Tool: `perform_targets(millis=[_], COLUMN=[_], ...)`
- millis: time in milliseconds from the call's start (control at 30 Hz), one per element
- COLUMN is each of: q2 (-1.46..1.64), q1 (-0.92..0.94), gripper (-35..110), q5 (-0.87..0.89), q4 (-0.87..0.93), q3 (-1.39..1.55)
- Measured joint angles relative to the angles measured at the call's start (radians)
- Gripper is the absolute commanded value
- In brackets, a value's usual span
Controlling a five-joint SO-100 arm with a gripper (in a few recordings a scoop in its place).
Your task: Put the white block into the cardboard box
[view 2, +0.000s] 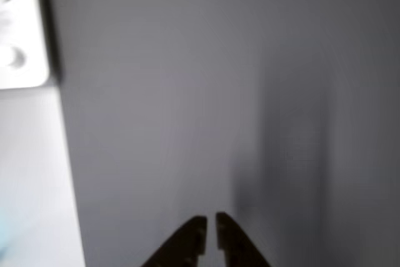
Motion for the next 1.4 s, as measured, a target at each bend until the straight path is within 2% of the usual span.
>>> perform_targets(millis=[300,500,800,1400], q2=[0.163,0.336,0.66,1.08], q1=[-0.069,-0.089,-0.107,-0.138], gripper=[-2,-2,-2,-2], q5=[-0.025,-0.026,0.021,-0.009], q4=[-0.143,-0.176,-0.318,-0.333], q3=[0.244,0.417,0.742,1.08])
